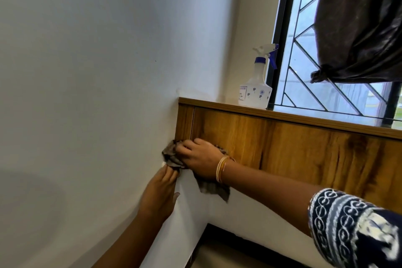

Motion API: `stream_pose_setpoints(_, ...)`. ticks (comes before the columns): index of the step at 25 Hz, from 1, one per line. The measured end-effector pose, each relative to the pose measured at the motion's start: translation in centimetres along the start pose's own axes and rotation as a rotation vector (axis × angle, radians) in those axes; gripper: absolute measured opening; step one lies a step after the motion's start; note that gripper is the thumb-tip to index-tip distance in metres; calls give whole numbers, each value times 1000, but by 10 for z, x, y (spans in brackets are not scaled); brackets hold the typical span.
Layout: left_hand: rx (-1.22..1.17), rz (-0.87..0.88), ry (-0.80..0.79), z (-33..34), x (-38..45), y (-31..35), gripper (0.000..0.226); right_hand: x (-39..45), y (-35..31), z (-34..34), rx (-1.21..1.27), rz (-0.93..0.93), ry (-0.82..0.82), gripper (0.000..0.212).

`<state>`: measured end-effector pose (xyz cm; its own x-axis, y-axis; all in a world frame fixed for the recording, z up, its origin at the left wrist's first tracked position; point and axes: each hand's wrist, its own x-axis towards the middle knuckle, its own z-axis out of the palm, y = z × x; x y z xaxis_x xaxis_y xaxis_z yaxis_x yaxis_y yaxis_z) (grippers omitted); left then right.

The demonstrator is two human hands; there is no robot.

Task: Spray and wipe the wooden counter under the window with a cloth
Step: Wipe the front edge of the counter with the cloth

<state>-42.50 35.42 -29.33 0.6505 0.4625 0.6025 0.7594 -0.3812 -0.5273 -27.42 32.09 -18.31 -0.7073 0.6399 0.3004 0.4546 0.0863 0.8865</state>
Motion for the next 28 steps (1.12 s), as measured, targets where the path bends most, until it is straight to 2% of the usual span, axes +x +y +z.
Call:
stream_pose_setpoints(1, 9, 20, -8, 0, -1, -1, 72, -1, 4, -2, -2, -61, -35, 39)
stream_pose_setpoints(2, 14, 30, -3, 0, -2, -2, 73, 5, 18, -6, -16, -67, 3, 38)
stream_pose_setpoints(5, 42, 14, -34, 2, -4, -1, 81, 28, 78, -28, -142, 216, 216, 37)
stream_pose_setpoints(7, -86, -59, -34, 1, -3, -2, 82, 30, 88, -33, -183, 367, 275, 45)
stream_pose_setpoints(10, -376, -143, -26, -2, 7, -3, 77, -1, 40, -16, -129, 297, 212, 55)
stream_pose_setpoints(12, -428, -168, 1, -4, 10, -4, 74, -37, 20, -15, -85, 221, 123, 62)
stream_pose_setpoints(13, -450, -178, 23, -4, 11, -4, 74, -57, 21, -19, -54, 279, 124, 67)
stream_pose_setpoints(15, -479, -210, 77, -5, 12, -4, 77, -103, 30, -29, -44, 557, 249, 71)
stream_pose_setpoints(18, -436, -207, 108, -7, 14, -4, 80, -174, 44, -39, -179, 1096, 418, 57)
stream_pose_setpoints(20, -445, -204, 122, -7, 14, -4, 80, -181, 42, -35, -239, 1309, 474, 47)
stream_pose_setpoints(21, -455, -203, 129, -7, 13, -4, 80, -167, 39, -30, -231, 1351, 500, 46)
stream_pose_setpoints(23, -457, -200, 136, -6, 13, -3, 80, -118, 31, -22, -165, 1303, 514, 51)
stream_pose_setpoints(25, -436, -199, 124, -6, 16, -3, 78, -61, 26, -16, -117, 1059, 464, 63)
stream_pose_setpoints(27, -393, -198, 112, -6, 17, -5, 73, -15, 24, -14, -101, 764, 376, 68)
stream_pose_setpoints(28, -375, -194, 97, -8, 17, -4, 71, -1, 26, -14, -88, 680, 325, 69)
